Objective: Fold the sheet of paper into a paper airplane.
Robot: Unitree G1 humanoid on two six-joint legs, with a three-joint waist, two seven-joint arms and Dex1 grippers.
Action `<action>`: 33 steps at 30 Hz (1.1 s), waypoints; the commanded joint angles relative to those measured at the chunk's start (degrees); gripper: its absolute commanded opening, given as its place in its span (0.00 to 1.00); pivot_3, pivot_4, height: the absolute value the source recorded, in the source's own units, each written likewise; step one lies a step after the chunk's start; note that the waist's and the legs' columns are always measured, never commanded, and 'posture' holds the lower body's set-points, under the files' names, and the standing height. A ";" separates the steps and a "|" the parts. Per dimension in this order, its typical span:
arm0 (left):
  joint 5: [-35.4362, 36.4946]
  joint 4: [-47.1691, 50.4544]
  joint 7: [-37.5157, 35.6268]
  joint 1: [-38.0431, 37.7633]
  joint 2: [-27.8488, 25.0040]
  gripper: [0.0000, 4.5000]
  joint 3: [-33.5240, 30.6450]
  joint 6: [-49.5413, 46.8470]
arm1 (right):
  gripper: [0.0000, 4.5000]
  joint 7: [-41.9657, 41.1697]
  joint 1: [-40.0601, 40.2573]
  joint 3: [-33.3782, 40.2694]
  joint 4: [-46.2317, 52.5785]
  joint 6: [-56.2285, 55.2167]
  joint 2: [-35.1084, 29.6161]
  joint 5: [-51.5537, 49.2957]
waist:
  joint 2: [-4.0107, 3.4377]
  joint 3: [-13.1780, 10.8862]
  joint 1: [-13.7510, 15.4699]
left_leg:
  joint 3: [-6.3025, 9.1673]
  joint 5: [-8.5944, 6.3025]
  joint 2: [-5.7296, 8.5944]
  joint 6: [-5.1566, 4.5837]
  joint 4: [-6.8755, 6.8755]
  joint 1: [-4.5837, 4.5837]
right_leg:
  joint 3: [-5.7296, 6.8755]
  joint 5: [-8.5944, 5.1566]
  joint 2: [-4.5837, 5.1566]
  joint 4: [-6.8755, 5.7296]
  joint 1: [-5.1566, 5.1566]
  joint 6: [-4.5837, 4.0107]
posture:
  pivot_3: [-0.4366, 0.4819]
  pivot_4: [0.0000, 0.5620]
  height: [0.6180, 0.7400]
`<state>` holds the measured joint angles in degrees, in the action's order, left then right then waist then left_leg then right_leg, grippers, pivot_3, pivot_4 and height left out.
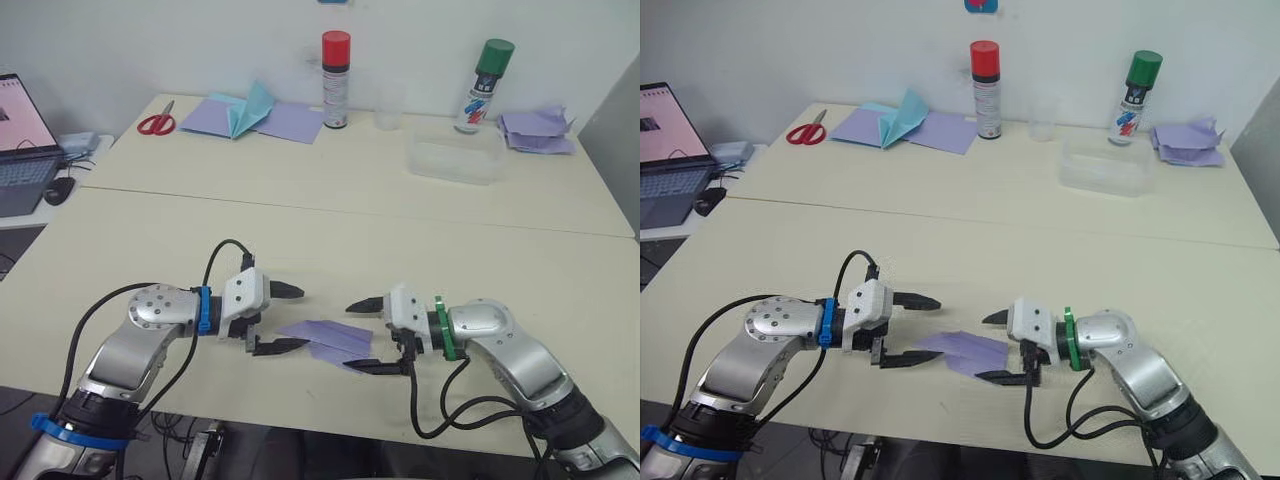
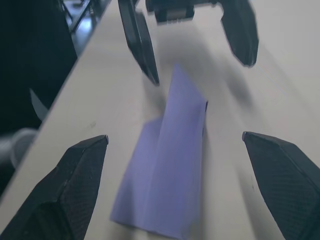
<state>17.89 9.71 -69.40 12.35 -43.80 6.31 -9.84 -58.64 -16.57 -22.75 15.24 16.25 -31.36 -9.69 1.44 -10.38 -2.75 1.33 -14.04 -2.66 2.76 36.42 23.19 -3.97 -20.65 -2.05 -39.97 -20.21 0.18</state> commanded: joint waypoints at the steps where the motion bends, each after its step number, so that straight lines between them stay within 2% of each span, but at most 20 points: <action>1: -0.10 5.32 -0.94 -1.88 -1.46 1.00 -1.20 4.00 | 1.00 2.03 -1.07 -0.72 -2.59 -6.97 1.01 4.32 | 0.01 -0.01 0.00 | -0.02 0.00 0.00 0.00 0.04 0.01 | -0.01 0.00 0.01 0.00 0.00 0.00 | 0.48 0.27 1.00; 2: -0.70 6.00 -0.88 -2.76 -1.71 1.00 -1.14 5.23 | 1.00 1.96 -1.19 -1.24 -3.48 -9.05 0.94 5.48 | 0.01 -0.01 -0.01 | -0.04 0.00 0.01 0.00 0.05 0.01 | -0.01 0.00 0.05 0.00 0.01 0.00 | 0.48 0.27 1.00; 5: -1.80 7.19 0.51 -5.11 -2.16 1.00 -1.51 7.14 | 0.87 2.24 -1.43 -1.58 -5.51 -12.76 1.33 7.28 | -0.01 -0.02 0.01 | -0.04 0.00 0.02 0.00 0.06 0.00 | 0.01 0.00 0.07 -0.01 0.01 0.00 | 0.48 0.27 1.00; 15: 1.53 11.77 3.47 -8.78 -3.61 1.00 -5.55 2.80 | 0.03 1.89 -0.50 -0.58 -7.44 -17.32 2.03 7.90 | -0.02 -0.03 0.06 | 0.00 -0.01 0.00 -0.01 0.17 0.00 | 0.06 0.00 0.07 -0.04 0.05 -0.01 | 0.48 0.27 1.00; 22: 4.23 13.79 5.54 -8.68 -3.57 1.00 -9.74 0.67 | 0.01 2.00 -1.67 3.10 -6.84 -11.16 3.00 3.37 | -0.02 -0.03 0.06 | 0.00 -0.01 -0.01 -0.01 0.29 0.00 | 0.06 0.01 0.06 -0.11 0.08 -0.01 | 0.48 0.27 1.00; 26: 7.10 15.51 6.46 -8.24 -4.34 1.00 -13.80 -1.55 | 0.01 4.33 -0.86 7.19 -1.09 8.82 3.31 -5.00 | -0.02 -0.03 0.10 | 0.02 -0.01 -0.01 -0.01 0.33 0.01 | 0.07 0.01 0.08 -0.15 0.10 -0.02 | 0.48 0.27 1.00; 28: 9.12 16.64 7.28 -6.09 -4.97 1.00 -15.39 -3.75 | 0.01 6.98 0.36 10.61 3.37 22.86 3.29 -11.57 | -0.02 -0.03 0.26 | 0.05 -0.01 0.00 -0.01 0.33 0.01 | 0.11 0.01 0.08 -0.17 0.10 -0.02 | 0.48 0.27 1.00; 31: 12.00 18.19 8.73 -3.85 -5.74 1.00 -16.42 -8.40 | 0.01 15.45 0.65 17.24 6.99 39.42 6.34 -17.33 | -0.02 -0.03 0.66 | 0.12 -0.01 0.00 -0.01 0.33 0.05 | 0.19 0.01 0.08 -0.19 0.10 -0.02 | 0.48 0.27 1.00; 33: 11.40 18.84 7.98 -5.50 -6.51 1.00 -16.05 -8.66 | 0.01 21.68 0.15 19.63 8.26 43.18 8.81 -16.36 | -0.04 -0.03 0.44 | 0.07 -0.01 -0.01 0.00 0.32 0.05 | 0.16 0.01 0.08 -0.19 0.07 -0.02 | 0.48 0.27 1.00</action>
<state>28.55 26.83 -61.38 7.92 -49.76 -9.03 -18.02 -41.27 -15.98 -5.83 20.72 55.79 -23.16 -25.11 1.40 -10.41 -2.31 1.36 -14.05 -2.67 2.75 36.74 23.24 -3.83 -20.64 -1.96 -40.16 -20.16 0.17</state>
